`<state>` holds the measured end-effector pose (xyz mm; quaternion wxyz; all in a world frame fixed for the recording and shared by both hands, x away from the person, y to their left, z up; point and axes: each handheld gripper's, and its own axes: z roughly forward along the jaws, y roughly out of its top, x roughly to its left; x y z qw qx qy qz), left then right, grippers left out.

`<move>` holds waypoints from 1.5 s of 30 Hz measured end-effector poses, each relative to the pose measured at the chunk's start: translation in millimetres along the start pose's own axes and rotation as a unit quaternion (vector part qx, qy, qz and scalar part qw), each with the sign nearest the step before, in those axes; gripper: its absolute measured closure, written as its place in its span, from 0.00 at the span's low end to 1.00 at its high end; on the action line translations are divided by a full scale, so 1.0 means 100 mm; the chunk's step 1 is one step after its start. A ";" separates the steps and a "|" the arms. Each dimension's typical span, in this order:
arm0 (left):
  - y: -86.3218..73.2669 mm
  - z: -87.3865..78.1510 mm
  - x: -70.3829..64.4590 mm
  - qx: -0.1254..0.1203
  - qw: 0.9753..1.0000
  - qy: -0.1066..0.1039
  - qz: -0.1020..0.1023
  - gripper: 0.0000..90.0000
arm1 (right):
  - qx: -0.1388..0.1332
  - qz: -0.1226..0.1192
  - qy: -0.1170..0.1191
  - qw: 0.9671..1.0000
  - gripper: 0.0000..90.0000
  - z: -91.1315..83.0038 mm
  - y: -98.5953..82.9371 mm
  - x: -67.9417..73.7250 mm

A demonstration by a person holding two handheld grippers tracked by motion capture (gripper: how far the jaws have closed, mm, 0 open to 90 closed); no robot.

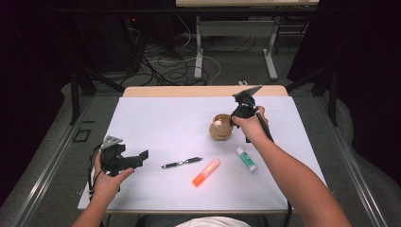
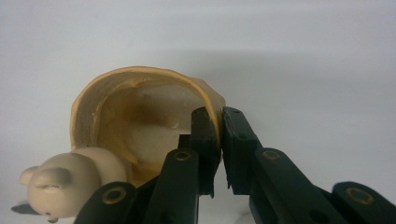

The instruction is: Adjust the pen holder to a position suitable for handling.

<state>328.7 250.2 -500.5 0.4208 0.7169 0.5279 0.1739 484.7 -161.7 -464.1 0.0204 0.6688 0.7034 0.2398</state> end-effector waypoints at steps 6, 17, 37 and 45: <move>0.00 0.00 -0.01 0.004 1.000 -0.001 0.002 0.00 | 0.015 -0.003 0.010 1.000 0.93 0.06 -0.07 0.17; 0.01 0.00 0.00 0.006 1.000 -0.003 0.005 0.00 | 0.038 -0.005 0.025 0.999 0.93 0.15 -0.11 0.36; 0.00 0.01 -0.01 0.009 1.000 -0.007 0.008 0.00 | 0.072 0.027 0.032 0.997 0.92 0.30 -0.13 0.43; 0.01 0.02 -0.02 0.010 1.000 -0.006 0.011 0.00 | 0.087 0.051 0.042 0.994 0.91 0.29 -0.12 0.37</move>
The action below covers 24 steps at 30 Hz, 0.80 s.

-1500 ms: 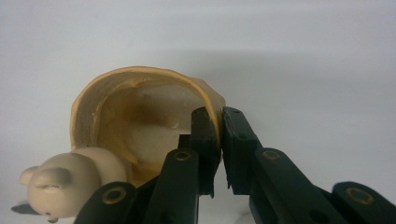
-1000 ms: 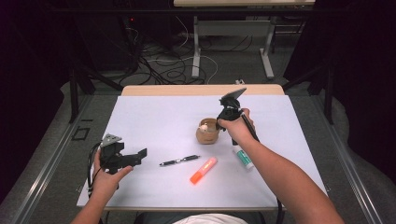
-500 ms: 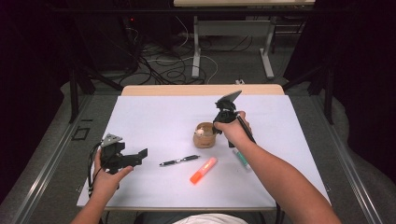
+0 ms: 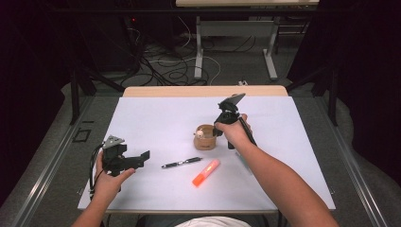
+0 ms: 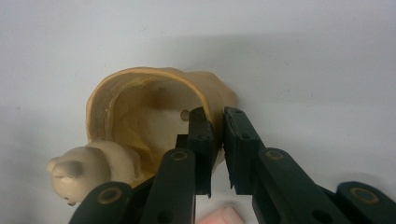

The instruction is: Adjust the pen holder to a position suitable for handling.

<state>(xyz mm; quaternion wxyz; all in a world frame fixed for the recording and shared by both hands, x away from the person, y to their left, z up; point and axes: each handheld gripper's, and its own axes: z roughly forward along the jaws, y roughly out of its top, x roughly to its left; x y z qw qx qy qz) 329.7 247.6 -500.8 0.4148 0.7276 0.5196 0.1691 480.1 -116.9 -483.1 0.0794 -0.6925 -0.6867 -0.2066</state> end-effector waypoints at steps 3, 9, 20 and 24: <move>0.00 0.01 0.00 -0.002 1.000 0.001 0.000 0.00 | -0.007 0.009 0.013 1.000 0.91 0.01 -0.01 -0.04; 0.00 0.00 0.00 0.003 1.000 -0.001 0.001 0.00 | 0.007 0.000 0.017 1.000 0.88 0.00 0.00 -0.03; 0.00 0.01 0.00 0.004 1.000 -0.001 0.001 0.00 | -0.033 -0.038 0.038 0.998 0.76 -0.04 -0.09 -0.03; -0.01 0.02 -0.01 0.000 1.000 0.005 0.002 0.01 | -0.055 -0.047 0.055 0.996 0.70 -0.06 -0.13 -0.02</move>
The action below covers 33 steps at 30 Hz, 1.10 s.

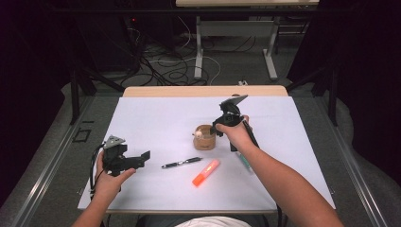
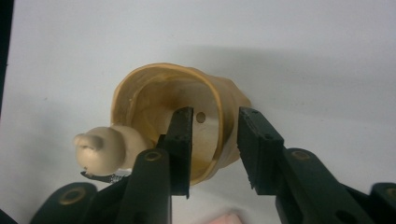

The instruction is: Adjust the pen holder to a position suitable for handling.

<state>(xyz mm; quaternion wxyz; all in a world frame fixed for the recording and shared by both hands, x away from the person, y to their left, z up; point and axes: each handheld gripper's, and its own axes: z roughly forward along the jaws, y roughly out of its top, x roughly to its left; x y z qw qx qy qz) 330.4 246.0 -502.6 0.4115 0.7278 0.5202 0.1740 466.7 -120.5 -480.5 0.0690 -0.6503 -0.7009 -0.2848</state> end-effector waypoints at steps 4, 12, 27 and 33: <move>0.00 0.00 -0.01 0.002 1.000 0.002 0.002 0.01 | -0.039 -0.029 0.014 0.999 0.67 -0.02 -0.06 -0.02; 0.00 0.02 -0.05 0.008 1.000 0.004 0.007 0.02 | -0.070 -0.083 0.032 0.994 0.62 -0.16 -0.17 -0.06; 0.00 0.05 -0.13 0.008 1.000 0.002 0.012 0.02 | -0.134 -0.172 0.034 0.975 0.57 -0.32 -0.35 -0.11; 0.00 0.05 -0.13 0.014 1.000 0.002 0.016 0.02 | -0.167 -0.223 0.033 0.960 0.52 -0.37 -0.48 -0.11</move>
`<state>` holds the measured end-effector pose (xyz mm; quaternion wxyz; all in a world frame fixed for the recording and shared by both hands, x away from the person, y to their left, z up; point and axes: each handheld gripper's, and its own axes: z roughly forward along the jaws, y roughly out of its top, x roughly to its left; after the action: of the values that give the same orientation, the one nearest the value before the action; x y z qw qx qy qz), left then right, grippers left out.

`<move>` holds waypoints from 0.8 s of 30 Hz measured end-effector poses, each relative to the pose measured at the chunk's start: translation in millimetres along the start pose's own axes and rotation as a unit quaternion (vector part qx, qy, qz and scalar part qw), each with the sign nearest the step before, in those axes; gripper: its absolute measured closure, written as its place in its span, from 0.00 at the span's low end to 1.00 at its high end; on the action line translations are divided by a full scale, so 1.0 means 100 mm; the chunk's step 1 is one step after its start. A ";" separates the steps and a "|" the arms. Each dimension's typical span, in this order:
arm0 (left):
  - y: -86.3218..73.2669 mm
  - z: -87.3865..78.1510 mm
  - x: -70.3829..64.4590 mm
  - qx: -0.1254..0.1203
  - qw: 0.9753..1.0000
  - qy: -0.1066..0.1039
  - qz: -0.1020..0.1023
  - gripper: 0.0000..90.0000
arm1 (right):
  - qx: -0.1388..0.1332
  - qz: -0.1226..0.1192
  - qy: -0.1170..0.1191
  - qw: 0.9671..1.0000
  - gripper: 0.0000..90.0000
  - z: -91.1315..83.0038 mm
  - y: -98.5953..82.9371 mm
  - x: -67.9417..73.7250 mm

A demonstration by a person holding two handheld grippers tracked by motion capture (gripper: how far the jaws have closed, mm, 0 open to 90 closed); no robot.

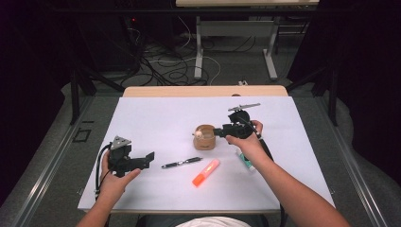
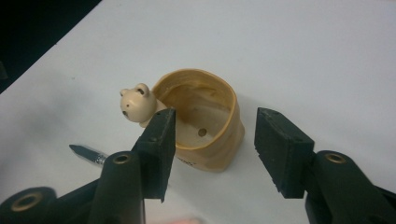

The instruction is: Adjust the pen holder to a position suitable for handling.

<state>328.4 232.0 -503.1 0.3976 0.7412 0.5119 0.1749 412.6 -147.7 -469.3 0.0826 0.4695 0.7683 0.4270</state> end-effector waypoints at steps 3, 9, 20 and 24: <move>0.00 -0.01 -0.02 -0.002 1.000 0.000 0.001 0.02 | -0.015 -0.031 0.003 0.999 0.48 -0.04 -0.04 0.02; 0.00 -0.03 -0.07 -0.009 1.000 -0.002 0.006 0.02 | -0.048 -0.071 0.013 0.996 0.38 -0.16 -0.11 0.12; 0.06 -0.03 -0.26 -0.024 0.999 -0.018 0.012 0.02 | -0.071 -0.096 0.009 0.993 0.30 -0.40 -0.26 0.16; 0.12 -0.01 -0.37 -0.025 0.999 -0.031 0.019 0.02 | -0.086 -0.113 0.000 0.990 0.24 -0.52 -0.27 0.17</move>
<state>319.8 197.2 -488.0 0.4283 0.7458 0.4803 0.1721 358.4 -169.2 -452.1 0.1705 0.3710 0.7768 0.4795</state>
